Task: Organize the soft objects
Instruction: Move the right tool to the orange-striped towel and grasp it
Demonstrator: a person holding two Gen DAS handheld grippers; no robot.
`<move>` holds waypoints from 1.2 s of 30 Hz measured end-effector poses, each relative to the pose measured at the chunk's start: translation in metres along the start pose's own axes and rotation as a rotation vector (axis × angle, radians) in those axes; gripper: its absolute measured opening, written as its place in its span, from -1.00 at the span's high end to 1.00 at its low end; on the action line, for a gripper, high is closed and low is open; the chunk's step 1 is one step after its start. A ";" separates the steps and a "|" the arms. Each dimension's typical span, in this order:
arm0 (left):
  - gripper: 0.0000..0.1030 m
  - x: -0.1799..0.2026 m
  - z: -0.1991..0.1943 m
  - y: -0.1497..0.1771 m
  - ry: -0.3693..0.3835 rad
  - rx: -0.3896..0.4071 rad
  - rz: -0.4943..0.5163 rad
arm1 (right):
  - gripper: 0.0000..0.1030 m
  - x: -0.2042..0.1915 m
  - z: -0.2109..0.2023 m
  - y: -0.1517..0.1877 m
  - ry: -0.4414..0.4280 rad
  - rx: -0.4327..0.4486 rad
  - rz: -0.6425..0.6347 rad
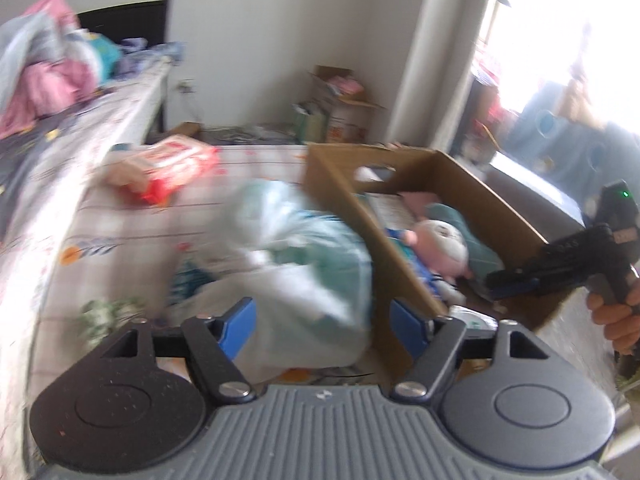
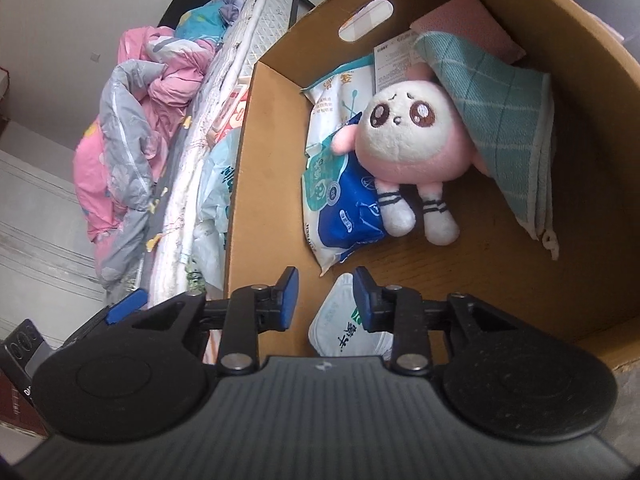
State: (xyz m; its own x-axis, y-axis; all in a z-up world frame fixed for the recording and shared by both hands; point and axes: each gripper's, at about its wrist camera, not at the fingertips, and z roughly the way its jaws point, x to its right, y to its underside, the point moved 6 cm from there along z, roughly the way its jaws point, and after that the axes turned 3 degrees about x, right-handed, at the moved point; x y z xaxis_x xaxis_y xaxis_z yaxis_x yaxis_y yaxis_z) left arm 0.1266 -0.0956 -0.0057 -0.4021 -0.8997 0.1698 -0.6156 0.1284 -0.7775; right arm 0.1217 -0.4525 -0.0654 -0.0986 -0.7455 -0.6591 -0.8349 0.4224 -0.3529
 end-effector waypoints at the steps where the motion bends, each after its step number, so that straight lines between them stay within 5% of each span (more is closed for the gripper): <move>1: -0.52 -0.011 -0.005 0.002 -0.018 0.006 -0.017 | 0.40 -0.002 0.001 -0.002 0.025 0.003 -0.010; 10: -0.61 -0.077 -0.048 0.042 -0.164 -0.009 -0.085 | 0.24 -0.036 0.002 -0.009 0.156 0.104 -0.137; 18: -0.61 -0.104 -0.051 0.080 -0.216 -0.084 -0.089 | 0.14 -0.125 0.013 0.013 0.036 0.121 -0.273; 23: -0.56 -0.111 -0.045 0.092 -0.213 -0.085 -0.097 | 0.07 -0.192 0.054 0.044 -0.091 0.014 -0.387; 26: -0.50 -0.108 -0.042 0.092 -0.139 -0.075 -0.124 | 0.07 -0.218 0.095 0.067 -0.117 -0.096 -0.425; 31: -0.40 -0.096 -0.022 0.095 0.002 -0.115 -0.179 | 0.07 -0.223 0.167 0.095 -0.057 -0.247 -0.391; 36: -0.33 -0.088 0.007 0.102 -0.009 -0.193 -0.164 | 0.10 -0.208 0.213 0.111 0.008 -0.330 -0.352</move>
State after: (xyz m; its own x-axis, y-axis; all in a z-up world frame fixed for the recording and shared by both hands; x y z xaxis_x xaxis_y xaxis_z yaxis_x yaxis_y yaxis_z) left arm 0.1040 -0.0068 -0.1043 -0.2806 -0.9186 0.2783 -0.7908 0.0569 -0.6094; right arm 0.1650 -0.1402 -0.1089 0.2180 -0.8184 -0.5317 -0.9454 -0.0418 -0.3234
